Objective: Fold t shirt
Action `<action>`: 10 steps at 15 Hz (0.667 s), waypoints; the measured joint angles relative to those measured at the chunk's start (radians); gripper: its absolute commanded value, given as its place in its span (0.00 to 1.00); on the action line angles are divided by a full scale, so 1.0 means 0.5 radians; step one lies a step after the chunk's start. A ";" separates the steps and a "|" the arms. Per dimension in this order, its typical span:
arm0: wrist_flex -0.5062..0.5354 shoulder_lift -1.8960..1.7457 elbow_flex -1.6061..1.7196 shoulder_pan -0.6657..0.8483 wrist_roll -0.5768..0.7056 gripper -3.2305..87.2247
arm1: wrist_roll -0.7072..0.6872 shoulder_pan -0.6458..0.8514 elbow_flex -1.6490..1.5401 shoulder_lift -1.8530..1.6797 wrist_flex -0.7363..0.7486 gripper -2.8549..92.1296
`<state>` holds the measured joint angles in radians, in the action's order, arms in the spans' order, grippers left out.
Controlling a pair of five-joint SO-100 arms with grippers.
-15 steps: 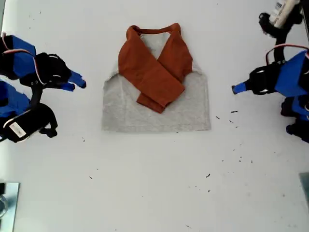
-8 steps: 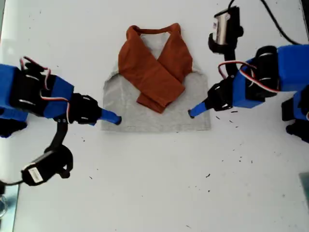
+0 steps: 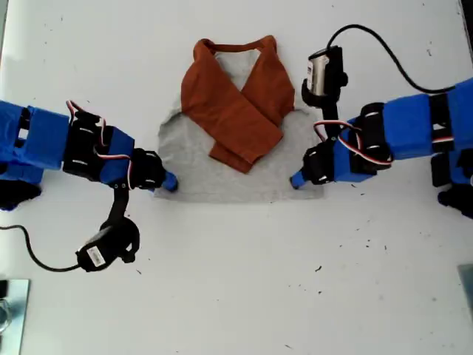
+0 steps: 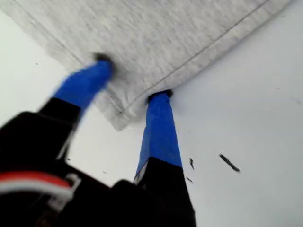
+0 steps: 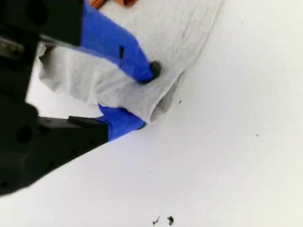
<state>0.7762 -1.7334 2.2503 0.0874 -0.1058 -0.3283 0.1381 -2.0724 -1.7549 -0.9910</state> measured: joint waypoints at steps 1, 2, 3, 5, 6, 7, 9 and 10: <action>-0.012 -0.009 -0.018 0.003 0.018 0.03 | 0.000 -0.006 0.015 0.015 0.043 0.06; -0.018 -0.028 -0.049 -0.003 0.046 0.03 | 0.000 -0.025 0.064 -0.031 0.037 0.06; -0.015 -0.040 -0.092 -0.006 0.086 0.03 | -0.009 -0.040 0.052 -0.123 0.028 0.06; 0.058 -0.080 -0.261 -0.123 0.166 0.03 | -0.064 -0.077 0.021 -0.423 -0.071 0.06; 0.110 -0.129 -0.344 -0.199 0.202 0.03 | -0.086 -0.120 0.021 -0.617 -0.156 0.06; 0.141 -0.190 -0.408 -0.282 0.227 0.03 | -0.098 -0.178 0.021 -0.792 -0.245 0.06; 0.150 -0.341 -0.433 -0.436 0.233 0.03 | -0.101 -0.313 0.046 -0.973 -0.362 0.06; 0.153 -0.380 -0.433 -0.482 0.233 0.03 | -0.101 -0.350 0.046 -0.985 -0.365 0.06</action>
<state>0.8529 -1.9236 2.0341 -0.1534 0.0107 -0.3789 -0.0368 -2.0494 -2.2473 -1.1735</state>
